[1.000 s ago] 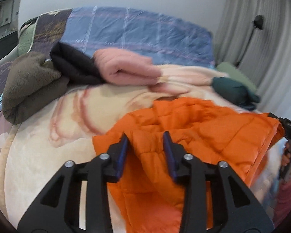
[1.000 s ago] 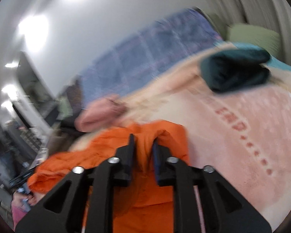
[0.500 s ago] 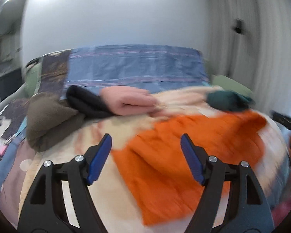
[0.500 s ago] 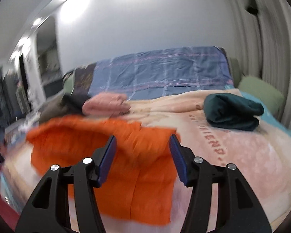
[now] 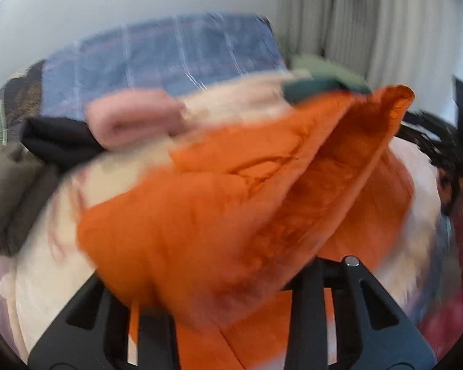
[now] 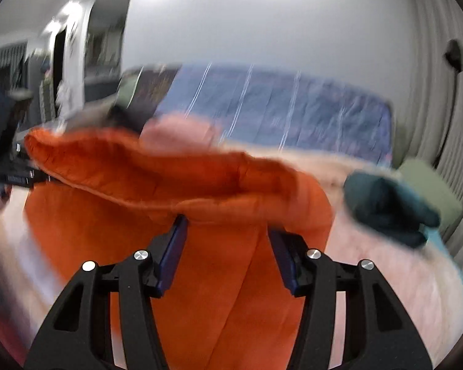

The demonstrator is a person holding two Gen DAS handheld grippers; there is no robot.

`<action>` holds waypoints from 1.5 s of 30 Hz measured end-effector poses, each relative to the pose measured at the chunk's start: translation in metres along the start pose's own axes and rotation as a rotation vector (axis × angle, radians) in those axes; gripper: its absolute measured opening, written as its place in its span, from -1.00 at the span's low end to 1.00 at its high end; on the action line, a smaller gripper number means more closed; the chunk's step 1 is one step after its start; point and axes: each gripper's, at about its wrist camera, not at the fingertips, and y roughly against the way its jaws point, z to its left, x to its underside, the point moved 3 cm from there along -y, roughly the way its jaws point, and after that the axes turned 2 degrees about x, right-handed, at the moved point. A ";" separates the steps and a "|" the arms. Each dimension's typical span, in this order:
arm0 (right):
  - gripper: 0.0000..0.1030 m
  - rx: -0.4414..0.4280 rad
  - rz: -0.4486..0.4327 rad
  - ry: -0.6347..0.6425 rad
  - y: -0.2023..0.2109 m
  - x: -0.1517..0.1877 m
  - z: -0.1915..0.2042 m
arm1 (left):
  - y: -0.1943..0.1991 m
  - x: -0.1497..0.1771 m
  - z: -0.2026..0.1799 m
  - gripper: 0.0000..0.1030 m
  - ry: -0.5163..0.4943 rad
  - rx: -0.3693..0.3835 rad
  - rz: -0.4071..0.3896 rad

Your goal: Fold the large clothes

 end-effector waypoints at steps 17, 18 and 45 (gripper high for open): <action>0.04 -0.023 0.383 -0.352 -0.161 0.037 -0.023 | -0.119 -0.003 0.037 0.16 0.068 -0.219 0.169; 0.04 -0.047 0.370 -0.366 -0.167 0.045 -0.023 | -0.123 0.005 0.044 0.16 0.127 -0.179 0.154; 0.09 -0.019 0.378 -0.532 -0.191 0.052 -0.043 | -0.150 -0.005 0.035 0.44 0.260 -0.190 0.119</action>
